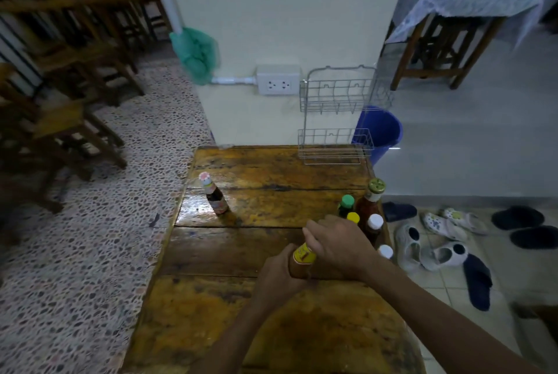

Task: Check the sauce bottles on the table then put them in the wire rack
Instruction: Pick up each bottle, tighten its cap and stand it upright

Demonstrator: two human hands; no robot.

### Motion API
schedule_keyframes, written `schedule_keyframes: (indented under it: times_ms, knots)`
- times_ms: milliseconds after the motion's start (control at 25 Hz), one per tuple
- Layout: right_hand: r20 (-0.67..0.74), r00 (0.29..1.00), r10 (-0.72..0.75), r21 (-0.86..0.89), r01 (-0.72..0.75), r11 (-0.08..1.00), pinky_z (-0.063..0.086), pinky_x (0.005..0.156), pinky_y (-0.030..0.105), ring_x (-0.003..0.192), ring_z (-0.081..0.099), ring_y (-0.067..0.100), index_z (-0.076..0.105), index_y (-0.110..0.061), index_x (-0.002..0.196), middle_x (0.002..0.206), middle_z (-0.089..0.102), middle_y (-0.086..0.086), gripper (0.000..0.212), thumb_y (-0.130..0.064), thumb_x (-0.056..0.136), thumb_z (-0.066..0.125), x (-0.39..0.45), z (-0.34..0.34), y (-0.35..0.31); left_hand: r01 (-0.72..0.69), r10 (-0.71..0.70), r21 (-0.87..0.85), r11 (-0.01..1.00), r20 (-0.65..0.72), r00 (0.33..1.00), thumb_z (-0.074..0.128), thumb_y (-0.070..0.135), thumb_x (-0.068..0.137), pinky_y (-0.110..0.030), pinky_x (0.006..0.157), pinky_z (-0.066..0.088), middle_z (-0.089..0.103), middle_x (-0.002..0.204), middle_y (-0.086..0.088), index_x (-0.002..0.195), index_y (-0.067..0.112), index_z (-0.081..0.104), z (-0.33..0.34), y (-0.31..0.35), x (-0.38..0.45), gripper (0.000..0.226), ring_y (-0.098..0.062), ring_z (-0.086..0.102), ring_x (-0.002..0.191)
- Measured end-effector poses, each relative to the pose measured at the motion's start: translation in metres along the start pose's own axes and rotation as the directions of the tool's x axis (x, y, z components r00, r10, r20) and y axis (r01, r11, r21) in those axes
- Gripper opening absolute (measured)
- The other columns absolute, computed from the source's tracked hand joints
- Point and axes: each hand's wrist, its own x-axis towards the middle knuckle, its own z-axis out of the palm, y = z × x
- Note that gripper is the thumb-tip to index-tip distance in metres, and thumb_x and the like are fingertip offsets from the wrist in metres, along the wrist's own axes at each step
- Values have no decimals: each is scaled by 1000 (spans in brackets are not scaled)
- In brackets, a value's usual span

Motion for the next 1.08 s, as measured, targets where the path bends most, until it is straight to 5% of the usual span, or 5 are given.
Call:
schedule_keyframes:
  times_ms: [120,320,520,920,1080]
  knots:
    - [234,966,112,-99,-91,991,45,39,35,48,55,29,62,-11,96,63,60,6,40,-37,101,32,10,25,-10,44,-41,163,986,-20,999,73,82,55,-39,60,50,76,100,6,115,28,61,-23,-7,-7,81,-18,71,87]
    - [181,973,146,-179,-114,977,24,46,31,66,61,26,64,-18,116,84,66,3,85,-46,96,-15,21,58,-33,85,-103,355,931,32,994,78,41,70,-40,62,51,72,101,3,112,27,54,-48,-28,-7,50,-25,69,87]
    - [27,979,-204,-105,206,973,30,41,28,63,51,14,61,-23,83,71,57,-5,35,-48,102,47,23,54,-33,13,-72,153,988,386,920,85,23,71,-21,67,50,72,110,10,127,34,63,-94,-41,9,61,-5,65,86]
    - [252,812,526,-43,-534,844,40,57,35,63,62,31,64,-15,87,62,52,4,47,-36,107,28,34,92,-67,29,-112,526,850,127,986,79,31,76,-40,76,57,71,115,3,119,29,54,-84,-52,-4,50,-26,70,101]
    - [340,803,489,-27,-512,859,38,56,31,59,48,24,57,-17,85,59,34,-5,68,-50,103,0,38,97,-81,64,-148,467,882,145,978,80,33,73,-37,78,55,71,119,3,123,28,54,-81,-75,-13,56,-22,69,104]
